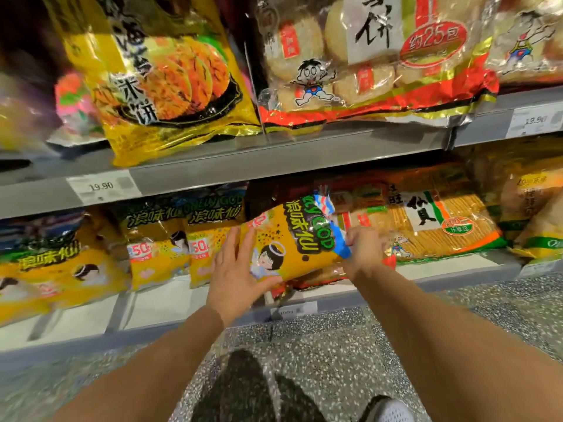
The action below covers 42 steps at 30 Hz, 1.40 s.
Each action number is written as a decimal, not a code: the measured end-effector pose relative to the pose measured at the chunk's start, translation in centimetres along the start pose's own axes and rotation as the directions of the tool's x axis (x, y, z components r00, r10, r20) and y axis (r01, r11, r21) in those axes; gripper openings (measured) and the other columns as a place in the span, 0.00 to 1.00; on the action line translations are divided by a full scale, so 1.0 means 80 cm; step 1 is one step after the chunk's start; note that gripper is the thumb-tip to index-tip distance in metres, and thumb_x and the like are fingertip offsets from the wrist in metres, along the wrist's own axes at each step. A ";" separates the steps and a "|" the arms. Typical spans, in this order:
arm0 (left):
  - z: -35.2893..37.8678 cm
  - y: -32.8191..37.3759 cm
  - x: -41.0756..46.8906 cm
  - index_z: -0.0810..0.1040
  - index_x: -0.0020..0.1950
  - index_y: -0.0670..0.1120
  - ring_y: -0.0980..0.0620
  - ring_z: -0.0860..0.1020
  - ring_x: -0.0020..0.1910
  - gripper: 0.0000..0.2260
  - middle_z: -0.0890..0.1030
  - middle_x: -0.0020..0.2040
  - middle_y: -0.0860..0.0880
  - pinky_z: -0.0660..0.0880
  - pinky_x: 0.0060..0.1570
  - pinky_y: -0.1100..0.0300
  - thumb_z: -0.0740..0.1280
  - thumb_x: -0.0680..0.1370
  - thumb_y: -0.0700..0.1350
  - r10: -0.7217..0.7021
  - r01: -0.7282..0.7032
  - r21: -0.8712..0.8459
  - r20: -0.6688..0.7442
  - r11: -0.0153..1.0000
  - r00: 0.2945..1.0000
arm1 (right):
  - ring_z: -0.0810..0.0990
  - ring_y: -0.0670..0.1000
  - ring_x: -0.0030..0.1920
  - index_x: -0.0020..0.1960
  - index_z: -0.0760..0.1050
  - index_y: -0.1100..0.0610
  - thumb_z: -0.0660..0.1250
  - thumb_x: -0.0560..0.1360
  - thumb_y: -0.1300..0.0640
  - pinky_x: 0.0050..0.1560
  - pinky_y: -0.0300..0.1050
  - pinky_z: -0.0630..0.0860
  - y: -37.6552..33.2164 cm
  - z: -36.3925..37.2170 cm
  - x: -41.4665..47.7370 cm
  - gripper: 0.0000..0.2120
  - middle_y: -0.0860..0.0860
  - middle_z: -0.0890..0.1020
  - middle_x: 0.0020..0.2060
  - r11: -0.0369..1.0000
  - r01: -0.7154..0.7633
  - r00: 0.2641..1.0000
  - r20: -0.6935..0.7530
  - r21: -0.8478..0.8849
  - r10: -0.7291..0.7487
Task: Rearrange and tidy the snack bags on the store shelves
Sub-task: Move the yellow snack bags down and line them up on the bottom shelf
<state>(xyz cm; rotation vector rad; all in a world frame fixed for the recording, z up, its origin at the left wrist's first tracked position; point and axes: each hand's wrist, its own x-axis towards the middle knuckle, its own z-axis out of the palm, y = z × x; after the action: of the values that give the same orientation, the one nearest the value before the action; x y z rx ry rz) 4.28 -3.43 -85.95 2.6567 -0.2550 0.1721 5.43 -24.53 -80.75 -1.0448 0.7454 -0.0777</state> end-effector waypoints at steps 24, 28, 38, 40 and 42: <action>-0.009 -0.068 0.001 0.50 0.77 0.49 0.41 0.62 0.72 0.36 0.58 0.74 0.41 0.65 0.65 0.48 0.64 0.76 0.57 -0.409 0.342 -0.349 -0.138 0.872 0.902 | 0.82 0.38 0.41 0.53 0.75 0.57 0.76 0.68 0.62 0.48 0.40 0.79 0.142 0.081 0.002 0.16 0.46 0.83 0.43 0.848 0.346 0.847 0.523 -0.402 -0.098; -0.028 -0.097 0.017 0.44 0.78 0.50 0.47 0.62 0.73 0.44 0.59 0.76 0.48 0.64 0.68 0.52 0.68 0.72 0.59 -0.393 0.391 -0.413 0.084 0.823 0.916 | 0.82 0.53 0.51 0.55 0.70 0.56 0.77 0.67 0.59 0.49 0.46 0.79 0.152 0.089 0.002 0.22 0.54 0.82 0.52 0.841 0.311 0.869 0.490 -0.443 -0.064; -0.042 -0.104 -0.023 0.50 0.77 0.52 0.44 0.65 0.70 0.42 0.61 0.72 0.44 0.67 0.63 0.50 0.70 0.71 0.58 -0.477 0.466 -0.323 0.050 0.824 0.878 | 0.84 0.50 0.41 0.61 0.66 0.51 0.77 0.65 0.53 0.47 0.59 0.80 0.172 0.115 -0.028 0.30 0.48 0.82 0.50 0.728 0.438 0.813 0.577 -0.527 -0.072; -0.046 -0.117 -0.035 0.52 0.76 0.50 0.43 0.67 0.69 0.42 0.64 0.71 0.44 0.69 0.62 0.49 0.69 0.70 0.61 -0.534 0.500 -0.336 -0.012 0.798 0.845 | 0.83 0.51 0.48 0.61 0.68 0.47 0.76 0.65 0.51 0.50 0.58 0.79 0.183 0.136 -0.032 0.28 0.46 0.81 0.52 0.668 0.524 0.772 0.627 -0.529 -0.109; -0.048 -0.134 -0.044 0.55 0.75 0.49 0.41 0.69 0.67 0.43 0.69 0.69 0.43 0.70 0.62 0.46 0.69 0.68 0.64 -0.594 0.539 -0.388 -0.026 0.748 0.804 | 0.76 0.54 0.59 0.65 0.69 0.50 0.74 0.66 0.50 0.59 0.55 0.74 0.198 0.163 -0.035 0.30 0.51 0.77 0.59 0.512 0.641 0.715 0.687 -0.572 -0.128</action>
<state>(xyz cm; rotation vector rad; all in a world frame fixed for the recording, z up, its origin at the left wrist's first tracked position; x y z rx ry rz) 2.81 8.28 -87.79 2.2104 0.5339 0.1065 6.61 -5.32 -88.33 -1.9962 -0.1213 0.1831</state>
